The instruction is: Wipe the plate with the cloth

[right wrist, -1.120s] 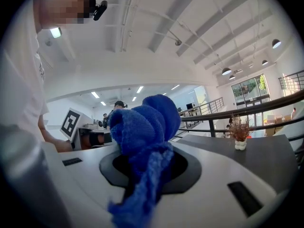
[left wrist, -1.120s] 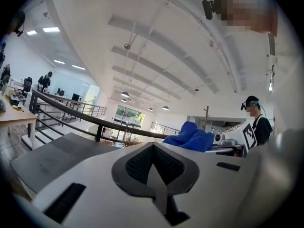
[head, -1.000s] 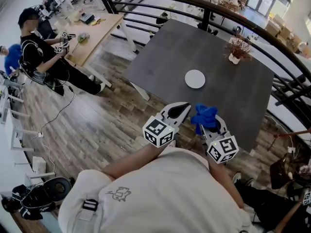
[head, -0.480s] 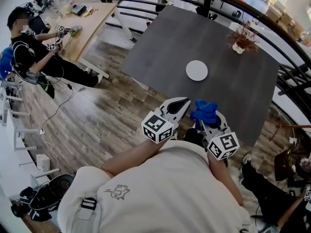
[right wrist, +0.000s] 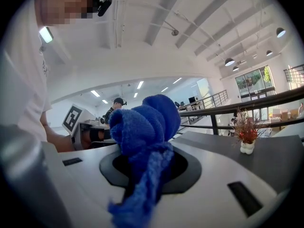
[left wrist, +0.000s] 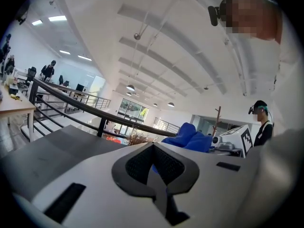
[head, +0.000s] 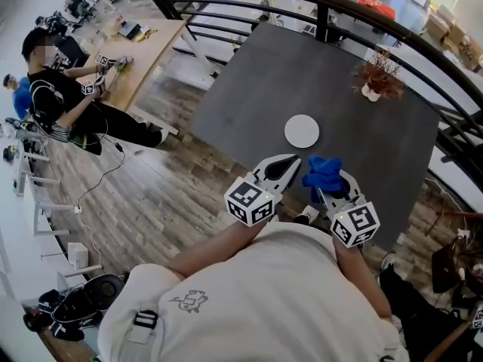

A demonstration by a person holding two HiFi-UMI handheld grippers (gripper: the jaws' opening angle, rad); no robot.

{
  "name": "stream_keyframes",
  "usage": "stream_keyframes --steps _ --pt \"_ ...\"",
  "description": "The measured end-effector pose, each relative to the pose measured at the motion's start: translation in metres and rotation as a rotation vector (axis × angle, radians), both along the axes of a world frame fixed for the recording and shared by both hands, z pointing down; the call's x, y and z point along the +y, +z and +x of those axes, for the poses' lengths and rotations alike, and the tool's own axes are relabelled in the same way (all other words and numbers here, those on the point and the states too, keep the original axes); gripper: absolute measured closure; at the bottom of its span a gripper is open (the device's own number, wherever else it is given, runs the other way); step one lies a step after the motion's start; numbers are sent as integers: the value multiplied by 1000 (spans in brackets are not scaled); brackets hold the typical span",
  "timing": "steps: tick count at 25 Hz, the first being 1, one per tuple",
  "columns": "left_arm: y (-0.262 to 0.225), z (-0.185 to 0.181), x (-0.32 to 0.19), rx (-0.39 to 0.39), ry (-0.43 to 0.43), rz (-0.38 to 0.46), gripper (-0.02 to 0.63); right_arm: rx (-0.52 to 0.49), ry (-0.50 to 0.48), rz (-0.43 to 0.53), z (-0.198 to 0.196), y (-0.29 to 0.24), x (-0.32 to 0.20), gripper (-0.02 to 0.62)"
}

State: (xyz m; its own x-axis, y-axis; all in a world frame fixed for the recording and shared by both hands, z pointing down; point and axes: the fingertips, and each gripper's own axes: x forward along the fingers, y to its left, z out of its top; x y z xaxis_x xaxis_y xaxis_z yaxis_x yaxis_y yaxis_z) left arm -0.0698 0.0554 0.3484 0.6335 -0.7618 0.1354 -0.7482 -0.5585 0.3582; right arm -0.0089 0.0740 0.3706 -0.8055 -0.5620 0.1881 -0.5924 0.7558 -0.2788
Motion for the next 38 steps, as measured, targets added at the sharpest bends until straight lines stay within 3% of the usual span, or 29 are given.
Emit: stream_keyframes --steps 6,12,23,33,35,38 --pt "-5 19 -40 -9 -31 22 601 -17 -42 -12 26 4 -43 500" --pt "9 12 -67 -47 -33 -15 601 18 -81 -48 22 23 -71 500" --pt "91 -36 -142 -72 -36 -202 601 80 -26 -150 -5 86 -150 500" --pt "215 -50 -162 -124 54 -458 595 148 46 -337 -16 206 -181 500" --pt "242 -51 -170 -135 62 -501 570 142 67 -374 -16 230 -191 500" --pt "279 -53 -178 -144 76 -578 483 157 98 -411 -14 263 -200 500"
